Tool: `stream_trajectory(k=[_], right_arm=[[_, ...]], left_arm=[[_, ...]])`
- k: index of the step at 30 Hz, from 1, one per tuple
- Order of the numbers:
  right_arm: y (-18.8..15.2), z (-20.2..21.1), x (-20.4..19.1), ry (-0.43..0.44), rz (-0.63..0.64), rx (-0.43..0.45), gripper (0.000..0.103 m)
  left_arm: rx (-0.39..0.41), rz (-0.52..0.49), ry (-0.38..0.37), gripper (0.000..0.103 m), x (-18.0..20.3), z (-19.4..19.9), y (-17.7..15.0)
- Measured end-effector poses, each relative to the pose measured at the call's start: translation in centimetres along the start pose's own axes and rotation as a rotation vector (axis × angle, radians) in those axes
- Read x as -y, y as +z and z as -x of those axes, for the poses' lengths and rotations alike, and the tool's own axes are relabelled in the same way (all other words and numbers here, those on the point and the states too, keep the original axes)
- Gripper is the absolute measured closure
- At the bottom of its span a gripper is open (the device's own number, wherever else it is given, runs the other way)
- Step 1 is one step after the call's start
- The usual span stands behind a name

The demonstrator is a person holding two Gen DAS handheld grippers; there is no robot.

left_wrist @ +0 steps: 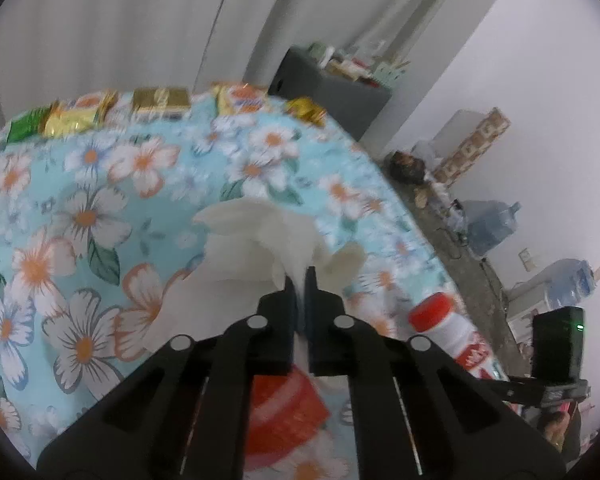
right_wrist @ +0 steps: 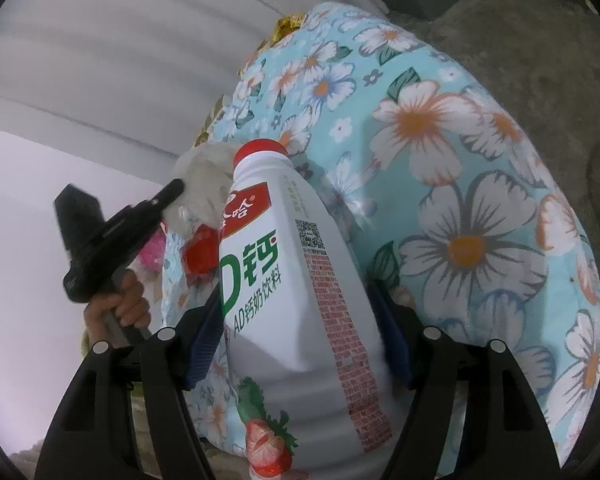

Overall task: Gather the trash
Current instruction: 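Grasp the white tissue with the left tool while the right tool holds the bottle, then carry the tissue and bottle over the blue wastebasket with both tools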

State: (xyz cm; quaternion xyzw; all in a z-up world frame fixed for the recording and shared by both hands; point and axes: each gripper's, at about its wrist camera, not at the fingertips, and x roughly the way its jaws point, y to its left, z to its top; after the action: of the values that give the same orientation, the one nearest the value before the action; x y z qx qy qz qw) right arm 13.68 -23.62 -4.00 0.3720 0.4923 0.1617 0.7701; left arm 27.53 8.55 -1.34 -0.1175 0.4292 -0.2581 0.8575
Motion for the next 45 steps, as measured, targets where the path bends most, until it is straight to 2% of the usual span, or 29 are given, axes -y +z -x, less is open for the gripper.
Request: stream_trajectory(k=[19,33,38,45], right_arm=[[-1.3,5.1,-1.9,0.078,0.018,0.086,0.036],[-2.1,9.9,-2.2,0.125,0.025,0.154,0.037],[-2.1,10.9,-1.7,0.119,0.008,0.148,0.037],[-2.9,12.8,-2.5,0.113,0.015,0.186,0.037]], left_arm=[[0.24,-0.145,-0.129,0.102,7.7,9.4,1.4],[0.304,-0.194,-0.146,0.102,12.8,13.5,-0.8],[0.302,-0.165,-0.166,0.102,13.2,13.7,-2.4],[0.309,-0.144,-0.182,0.102,13.3,14.9,-4.8]])
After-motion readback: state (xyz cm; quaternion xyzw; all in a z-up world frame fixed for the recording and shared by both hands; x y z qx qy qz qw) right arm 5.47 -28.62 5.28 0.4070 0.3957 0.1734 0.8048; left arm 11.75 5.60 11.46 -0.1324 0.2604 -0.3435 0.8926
